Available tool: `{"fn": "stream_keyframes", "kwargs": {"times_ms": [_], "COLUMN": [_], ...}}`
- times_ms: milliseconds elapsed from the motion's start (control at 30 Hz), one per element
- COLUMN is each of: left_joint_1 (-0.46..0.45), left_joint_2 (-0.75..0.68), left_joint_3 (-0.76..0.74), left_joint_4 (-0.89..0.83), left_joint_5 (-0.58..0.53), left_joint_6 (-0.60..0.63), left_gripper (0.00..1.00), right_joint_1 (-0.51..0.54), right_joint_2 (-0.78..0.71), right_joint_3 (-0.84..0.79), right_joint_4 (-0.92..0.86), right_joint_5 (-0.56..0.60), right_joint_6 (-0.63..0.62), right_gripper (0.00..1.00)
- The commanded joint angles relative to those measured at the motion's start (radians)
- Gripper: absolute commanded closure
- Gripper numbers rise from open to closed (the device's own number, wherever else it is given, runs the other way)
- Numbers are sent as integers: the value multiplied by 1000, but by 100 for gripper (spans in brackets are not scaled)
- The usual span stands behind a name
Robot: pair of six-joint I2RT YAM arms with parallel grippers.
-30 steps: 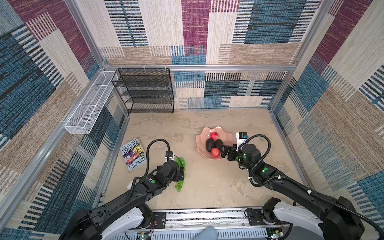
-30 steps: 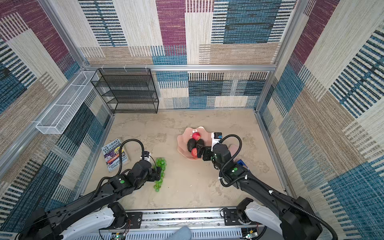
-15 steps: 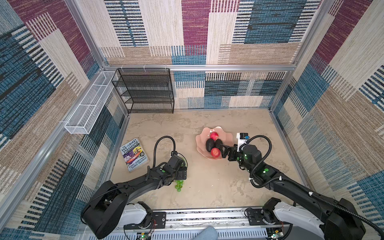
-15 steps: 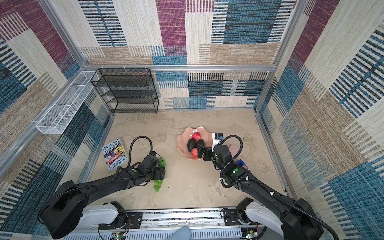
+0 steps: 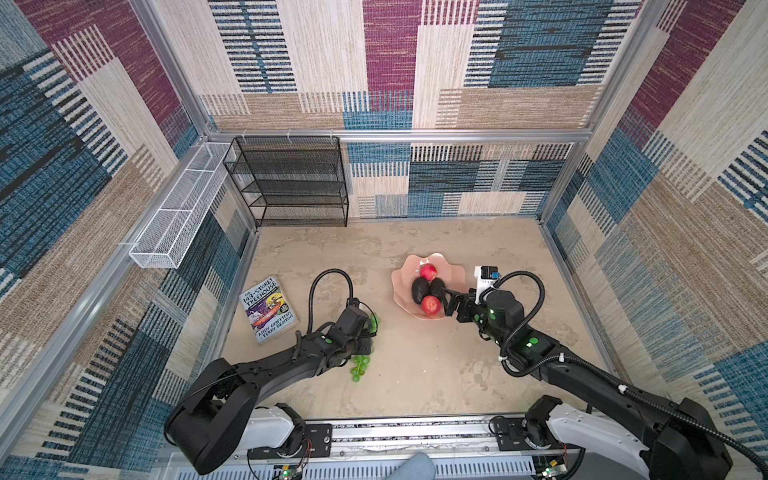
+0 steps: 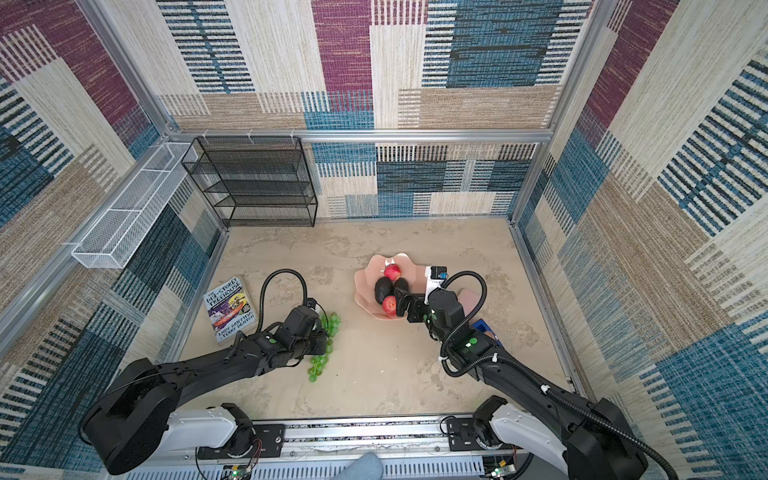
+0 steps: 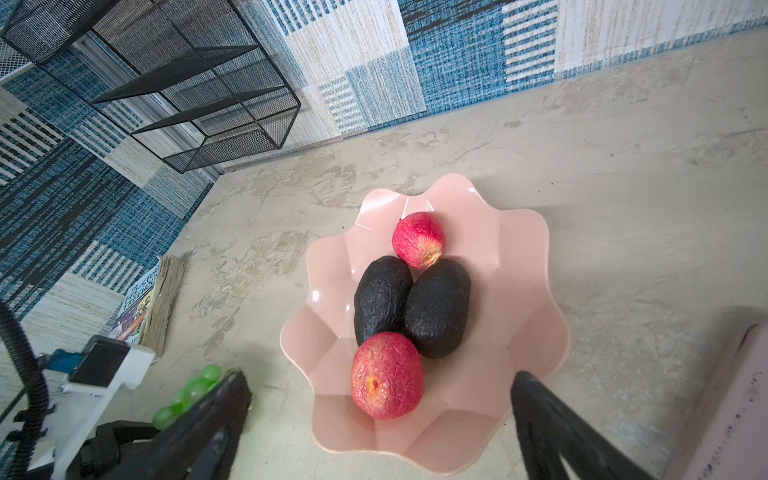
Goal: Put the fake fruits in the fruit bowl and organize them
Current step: 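Close the left gripper on the stem end of the green grapes, then lift the grapes and carry them over the pink bowl with the left gripper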
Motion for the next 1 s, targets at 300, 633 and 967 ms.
{"fn": "stream_keyframes", "kwargs": {"times_ms": [300,633,967], "left_joint_1": [1,2,2], "left_joint_2": [-231,91,451], "left_joint_3": [67,485,769], "left_joint_4": [37,-21,51], "left_joint_5": [123,237,281], "left_joint_6": [116,301,316], "left_gripper": [64,63,63], "right_joint_1": [1,1,1], "right_joint_2": [15,-69,-215], "right_joint_3": [10,-27,-63], "right_joint_4": [38,2,-80], "right_joint_5": [8,28,59], "right_joint_6": [10,35,52], "right_gripper": [0,1,0]}}
